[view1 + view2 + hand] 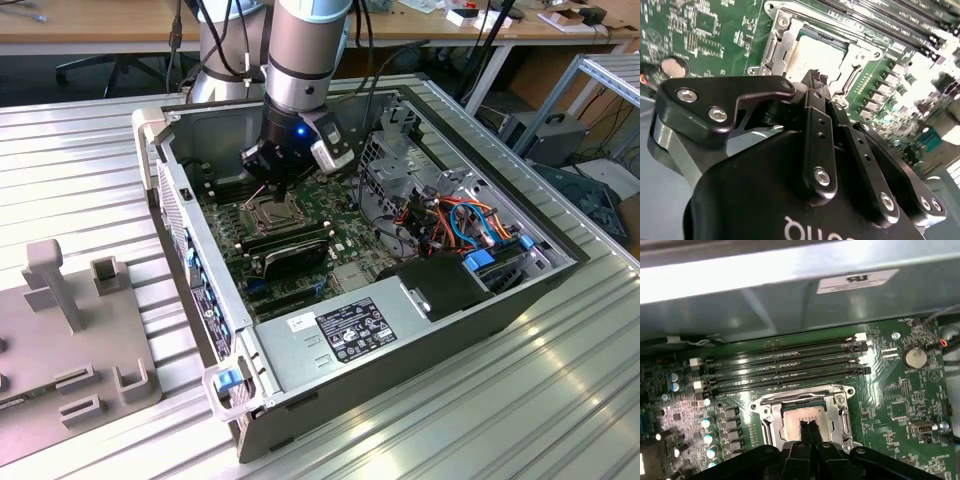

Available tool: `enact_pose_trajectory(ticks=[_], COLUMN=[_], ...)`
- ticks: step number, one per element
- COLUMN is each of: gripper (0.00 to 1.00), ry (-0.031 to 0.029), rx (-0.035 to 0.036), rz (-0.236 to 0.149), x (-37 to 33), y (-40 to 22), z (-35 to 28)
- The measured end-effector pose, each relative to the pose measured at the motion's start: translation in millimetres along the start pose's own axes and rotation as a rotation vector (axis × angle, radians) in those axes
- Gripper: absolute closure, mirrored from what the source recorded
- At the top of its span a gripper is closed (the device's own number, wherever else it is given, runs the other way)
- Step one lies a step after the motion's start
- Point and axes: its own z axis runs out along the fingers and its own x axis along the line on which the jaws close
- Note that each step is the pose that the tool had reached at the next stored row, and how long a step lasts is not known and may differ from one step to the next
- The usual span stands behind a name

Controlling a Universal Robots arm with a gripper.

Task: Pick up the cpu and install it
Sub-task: 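Install the first cpu locking lever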

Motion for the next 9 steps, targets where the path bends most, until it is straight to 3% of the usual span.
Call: enact_pose_trajectory(ticks=[1, 5, 7, 8, 9], gripper=[0.89, 0.89, 0.89, 0.89, 0.89], ry=[0.0003, 0.0002, -0.0003, -0.0002, 0.0002], rx=[-0.0005, -0.0023, -0.0151, -0.0265, -0.0446], rz=[-0.038, -0.108, -0.123, -0.125, -0.128], x=[0.0, 0.0, 0.0, 0.1, 0.2], y=[0.0, 0.0, 0.0, 0.0, 0.0], z=[0.3, 0.8, 0.8, 0.8, 0.8])
